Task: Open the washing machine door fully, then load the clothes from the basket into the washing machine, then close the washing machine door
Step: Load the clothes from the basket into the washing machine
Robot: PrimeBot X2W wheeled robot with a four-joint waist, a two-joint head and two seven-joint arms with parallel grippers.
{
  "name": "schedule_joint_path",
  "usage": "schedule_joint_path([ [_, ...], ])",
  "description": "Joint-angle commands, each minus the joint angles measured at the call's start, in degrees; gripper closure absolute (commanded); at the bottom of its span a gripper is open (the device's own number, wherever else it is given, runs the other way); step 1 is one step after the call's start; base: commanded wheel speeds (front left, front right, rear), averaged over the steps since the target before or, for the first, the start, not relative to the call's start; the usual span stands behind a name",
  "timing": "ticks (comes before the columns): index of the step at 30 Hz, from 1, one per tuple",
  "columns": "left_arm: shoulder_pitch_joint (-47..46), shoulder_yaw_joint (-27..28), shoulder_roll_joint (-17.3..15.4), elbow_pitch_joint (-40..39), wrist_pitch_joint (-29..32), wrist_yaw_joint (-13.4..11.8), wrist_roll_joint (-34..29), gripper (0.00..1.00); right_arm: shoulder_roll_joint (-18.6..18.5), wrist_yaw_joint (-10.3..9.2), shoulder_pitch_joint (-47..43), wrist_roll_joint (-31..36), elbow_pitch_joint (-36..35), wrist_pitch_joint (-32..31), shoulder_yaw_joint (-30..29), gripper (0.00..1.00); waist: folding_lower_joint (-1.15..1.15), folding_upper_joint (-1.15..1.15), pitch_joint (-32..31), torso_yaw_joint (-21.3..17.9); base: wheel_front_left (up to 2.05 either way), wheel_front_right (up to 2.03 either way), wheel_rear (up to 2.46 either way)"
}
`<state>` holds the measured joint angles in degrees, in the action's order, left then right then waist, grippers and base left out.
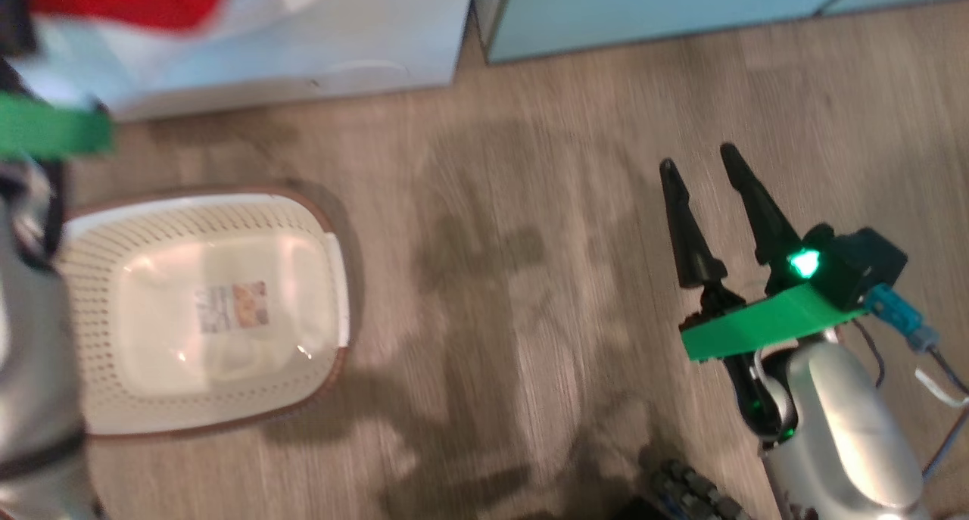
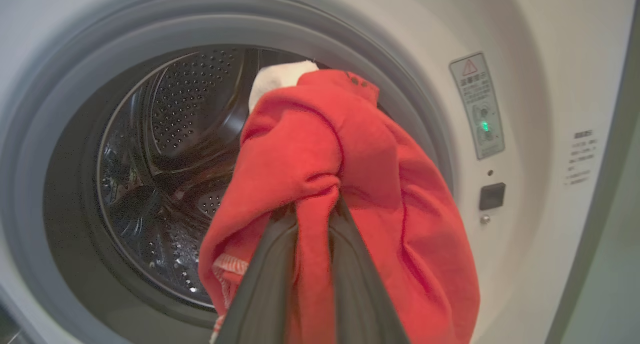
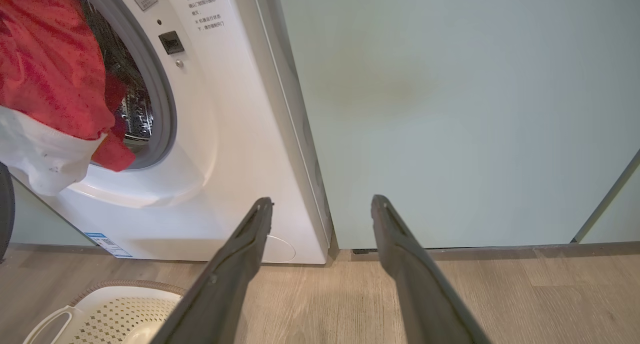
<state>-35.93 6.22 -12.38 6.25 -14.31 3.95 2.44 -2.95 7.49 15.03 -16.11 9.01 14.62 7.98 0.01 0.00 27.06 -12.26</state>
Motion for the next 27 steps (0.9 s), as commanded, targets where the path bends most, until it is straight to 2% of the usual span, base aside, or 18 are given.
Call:
schedule_joint_path([
  [1,-4.1,2.4,-3.4,-0.6,-0.7,0.6,-0.3,1.00,0.1,0.00,1.3,-0.7,-2.3,0.4,1.5,0.00,-0.01,0.00,5.6,-3.4,0.00,0.00,0.00],
  [7,-20.0,1.8,-10.0,6.8,-0.7,1.8,-1.4,1.00,0.1,0.00,3.6,-3.2,-3.5,0.4,2.9,0.00,-0.01,0.00,12.1,-6.4,0.00,0.00,0.00],
  [11,-29.8,-0.9,-14.7,14.4,-0.6,2.5,-3.7,1.00,0.1,0.00,4.4,-5.1,-3.9,0.4,3.7,0.00,-0.01,0.00,15.5,-8.3,0.00,0.00,0.00],
  [19,-49.2,-5.3,-18.9,27.6,2.3,3.2,-4.1,1.00,0.1,0.00,5.8,-8.8,-4.9,0.4,7.4,0.00,-0.01,0.00,20.9,-11.6,0.00,0.00,0.00],
  [27,-61.6,-9.1,-20.8,36.7,0.0,2.5,-7.2,1.00,0.1,0.00,6.9,-10.5,-5.2,0.4,9.6,0.00,-0.01,0.00,22.7,-13.3,0.00,0.00,0.00],
])
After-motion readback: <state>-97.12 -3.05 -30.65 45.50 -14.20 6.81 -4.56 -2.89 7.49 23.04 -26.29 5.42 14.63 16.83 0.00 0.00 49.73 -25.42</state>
